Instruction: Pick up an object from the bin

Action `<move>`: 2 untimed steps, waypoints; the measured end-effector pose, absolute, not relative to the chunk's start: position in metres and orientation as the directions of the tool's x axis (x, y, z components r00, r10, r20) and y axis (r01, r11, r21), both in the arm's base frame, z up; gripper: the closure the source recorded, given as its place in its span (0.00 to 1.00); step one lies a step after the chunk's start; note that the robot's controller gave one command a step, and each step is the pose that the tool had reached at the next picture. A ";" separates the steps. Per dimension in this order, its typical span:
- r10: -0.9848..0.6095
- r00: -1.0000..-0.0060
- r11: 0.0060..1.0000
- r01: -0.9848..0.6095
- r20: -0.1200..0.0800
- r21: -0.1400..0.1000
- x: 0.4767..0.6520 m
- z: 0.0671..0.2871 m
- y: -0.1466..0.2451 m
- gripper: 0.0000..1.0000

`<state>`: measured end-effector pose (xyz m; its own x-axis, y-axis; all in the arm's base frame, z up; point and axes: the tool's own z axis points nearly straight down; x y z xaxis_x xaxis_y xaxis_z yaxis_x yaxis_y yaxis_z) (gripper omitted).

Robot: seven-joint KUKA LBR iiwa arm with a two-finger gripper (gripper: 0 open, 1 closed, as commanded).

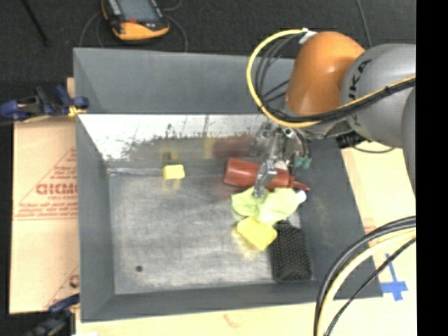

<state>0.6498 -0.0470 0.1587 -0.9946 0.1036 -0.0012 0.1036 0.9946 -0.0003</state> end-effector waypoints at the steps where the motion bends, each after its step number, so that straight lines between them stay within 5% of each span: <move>1: 0.132 -0.991 0.991 0.132 -0.003 -0.001 0.653 0.147 -0.025 0.00; 2: 0.003 -1.000 1.000 0.003 -0.025 0.001 0.659 0.117 -0.022 0.00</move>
Offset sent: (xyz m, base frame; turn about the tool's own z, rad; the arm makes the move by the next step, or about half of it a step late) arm 0.0040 0.0279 -0.0887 0.2323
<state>0.6593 -0.0224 0.1169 -0.9997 0.0034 -0.0250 0.0034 1.0000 0.0008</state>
